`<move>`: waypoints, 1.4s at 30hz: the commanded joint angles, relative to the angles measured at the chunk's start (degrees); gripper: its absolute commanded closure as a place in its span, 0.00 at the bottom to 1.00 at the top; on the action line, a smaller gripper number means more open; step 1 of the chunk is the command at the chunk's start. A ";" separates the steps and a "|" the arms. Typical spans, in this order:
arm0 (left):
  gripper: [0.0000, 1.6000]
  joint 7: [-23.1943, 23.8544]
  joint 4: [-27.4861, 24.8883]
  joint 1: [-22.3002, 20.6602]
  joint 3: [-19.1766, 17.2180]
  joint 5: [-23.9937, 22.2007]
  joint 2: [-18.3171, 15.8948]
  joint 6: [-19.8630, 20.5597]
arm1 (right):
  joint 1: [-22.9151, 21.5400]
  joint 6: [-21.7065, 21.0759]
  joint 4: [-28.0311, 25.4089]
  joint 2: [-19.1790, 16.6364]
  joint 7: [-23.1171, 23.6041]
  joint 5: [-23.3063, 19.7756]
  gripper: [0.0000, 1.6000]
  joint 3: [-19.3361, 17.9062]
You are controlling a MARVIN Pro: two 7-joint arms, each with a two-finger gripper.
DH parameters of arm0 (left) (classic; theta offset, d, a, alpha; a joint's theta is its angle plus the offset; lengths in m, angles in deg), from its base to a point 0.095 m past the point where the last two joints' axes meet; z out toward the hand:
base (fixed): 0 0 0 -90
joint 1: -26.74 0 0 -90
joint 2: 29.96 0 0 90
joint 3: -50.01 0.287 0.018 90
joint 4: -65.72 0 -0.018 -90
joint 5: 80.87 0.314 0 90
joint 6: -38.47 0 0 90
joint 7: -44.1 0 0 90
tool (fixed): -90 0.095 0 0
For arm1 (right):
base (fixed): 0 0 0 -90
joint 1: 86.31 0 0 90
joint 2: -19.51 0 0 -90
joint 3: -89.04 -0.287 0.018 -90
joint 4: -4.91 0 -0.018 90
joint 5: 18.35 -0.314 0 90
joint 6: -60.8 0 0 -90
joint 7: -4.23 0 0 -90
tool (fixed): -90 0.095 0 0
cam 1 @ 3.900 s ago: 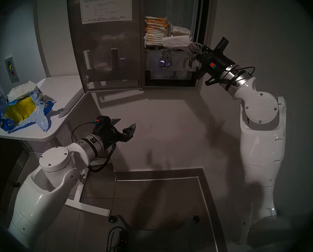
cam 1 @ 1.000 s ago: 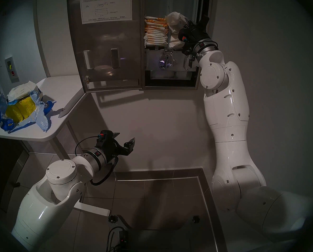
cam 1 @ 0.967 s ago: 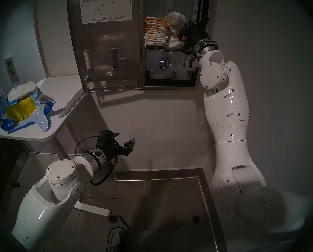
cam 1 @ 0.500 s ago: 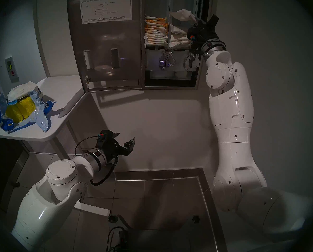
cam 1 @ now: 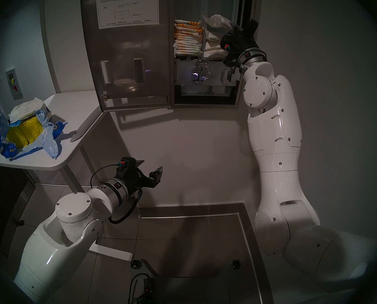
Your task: Open the dispenser door, put the pads inside, close the door
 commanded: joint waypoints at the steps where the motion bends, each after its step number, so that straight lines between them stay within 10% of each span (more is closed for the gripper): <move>1: 0.00 -0.11 -1.65 -0.87 -0.77 0.16 -0.06 -0.55 | -4.64 -0.18 1.46 1.49 -1.75 0.52 1.00 1.22; 42: 0.00 -0.01 -1.68 -0.84 -0.85 0.28 0.07 -0.49 | -9.16 -2.82 9.84 -1.22 -4.86 7.41 1.00 1.96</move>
